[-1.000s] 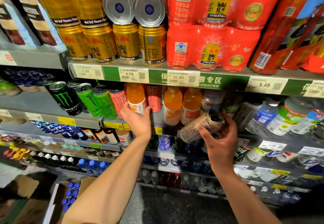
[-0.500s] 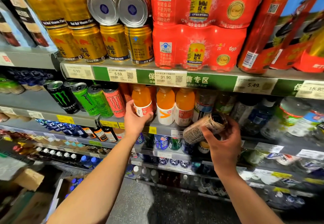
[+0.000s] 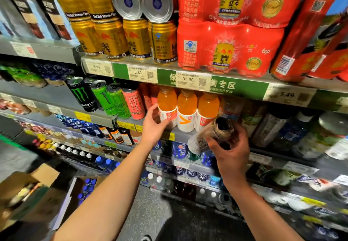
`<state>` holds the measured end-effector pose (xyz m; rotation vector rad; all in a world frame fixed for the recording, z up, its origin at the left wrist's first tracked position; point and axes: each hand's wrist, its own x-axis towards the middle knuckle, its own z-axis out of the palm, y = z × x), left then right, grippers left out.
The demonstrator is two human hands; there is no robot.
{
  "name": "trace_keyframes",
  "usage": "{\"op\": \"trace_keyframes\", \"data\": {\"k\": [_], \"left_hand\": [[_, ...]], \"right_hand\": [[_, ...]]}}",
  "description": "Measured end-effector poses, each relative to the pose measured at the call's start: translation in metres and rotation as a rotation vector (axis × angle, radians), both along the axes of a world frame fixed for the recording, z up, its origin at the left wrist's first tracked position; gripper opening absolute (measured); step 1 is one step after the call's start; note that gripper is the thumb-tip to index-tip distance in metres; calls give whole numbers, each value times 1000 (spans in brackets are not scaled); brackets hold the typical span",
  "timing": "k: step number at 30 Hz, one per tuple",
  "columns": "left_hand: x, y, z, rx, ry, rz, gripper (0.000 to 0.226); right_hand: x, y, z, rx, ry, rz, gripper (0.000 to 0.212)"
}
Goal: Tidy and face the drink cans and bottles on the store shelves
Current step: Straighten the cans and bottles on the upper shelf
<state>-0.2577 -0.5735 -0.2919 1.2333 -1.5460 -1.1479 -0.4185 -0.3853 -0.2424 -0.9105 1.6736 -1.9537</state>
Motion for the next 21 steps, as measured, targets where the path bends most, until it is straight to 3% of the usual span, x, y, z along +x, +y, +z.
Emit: {"op": "trace_keyframes", "data": {"k": [7, 10, 14, 18, 21], "left_hand": [[68, -26, 16, -248, 15, 370, 24], [100, -47, 20, -320, 1, 456, 34], [134, -80, 19, -344, -64, 397, 52], [158, -108, 4, -448, -195, 318, 52], [161, -112, 15, -475, -145, 297, 52]], "right_hand": [[62, -48, 3, -11, 91, 4, 64], [99, -76, 7, -11, 114, -65, 65], [137, -111, 7, 8, 199, -154, 65], [158, -138, 4, 95, 223, -226, 68], [167, -158, 2, 116, 181, -206, 65]]}}
